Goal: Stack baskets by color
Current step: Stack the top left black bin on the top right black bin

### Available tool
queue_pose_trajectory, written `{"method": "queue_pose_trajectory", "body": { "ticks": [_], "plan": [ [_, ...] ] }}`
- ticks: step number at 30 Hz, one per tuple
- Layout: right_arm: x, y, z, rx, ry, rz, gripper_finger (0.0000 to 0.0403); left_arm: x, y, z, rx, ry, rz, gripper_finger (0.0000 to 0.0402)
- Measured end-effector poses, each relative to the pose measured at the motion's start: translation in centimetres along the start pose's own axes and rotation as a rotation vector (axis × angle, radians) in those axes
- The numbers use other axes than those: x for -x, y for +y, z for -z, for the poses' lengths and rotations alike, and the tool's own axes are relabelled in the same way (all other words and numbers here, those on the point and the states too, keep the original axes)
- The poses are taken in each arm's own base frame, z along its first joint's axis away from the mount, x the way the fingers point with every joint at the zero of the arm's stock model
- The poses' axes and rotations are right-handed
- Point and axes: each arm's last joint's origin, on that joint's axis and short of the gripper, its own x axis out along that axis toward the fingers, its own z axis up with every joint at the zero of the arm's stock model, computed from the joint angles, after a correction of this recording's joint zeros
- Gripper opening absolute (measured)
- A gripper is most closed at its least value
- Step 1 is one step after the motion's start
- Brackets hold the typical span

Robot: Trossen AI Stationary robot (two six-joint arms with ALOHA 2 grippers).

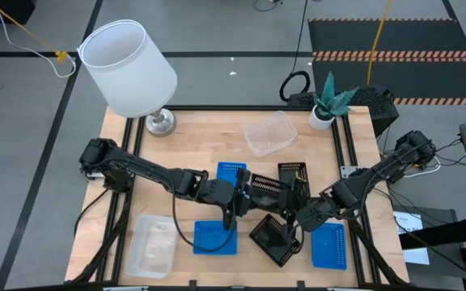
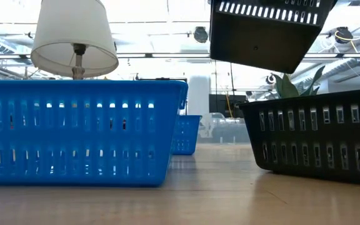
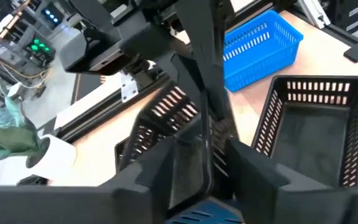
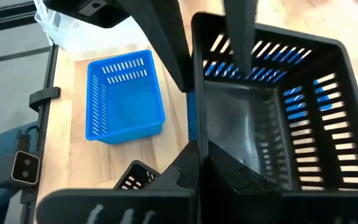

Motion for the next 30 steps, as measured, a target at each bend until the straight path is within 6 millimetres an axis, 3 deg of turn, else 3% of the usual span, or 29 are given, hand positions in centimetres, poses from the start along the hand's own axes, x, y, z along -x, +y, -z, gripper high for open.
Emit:
{"method": "queue_pose_trajectory", "body": {
  "ticks": [10,19,30],
  "plan": [
    [-0.01,0.01,-0.06,0.079,-0.007,0.002,0.0006,-0.03,-0.01,0.05,-0.065,-0.017,0.047,0.0013],
    [0.02,0.32,-0.49,0.176,-0.051,-0.023,0.004,-0.01,-0.03,0.03,-0.082,-0.019,0.051,0.0008],
    [0.28,0.95,-0.64,0.311,-0.091,-0.057,0.0177,0.01,-0.22,-0.05,-0.147,-0.052,0.105,0.0007]
  ]
}}
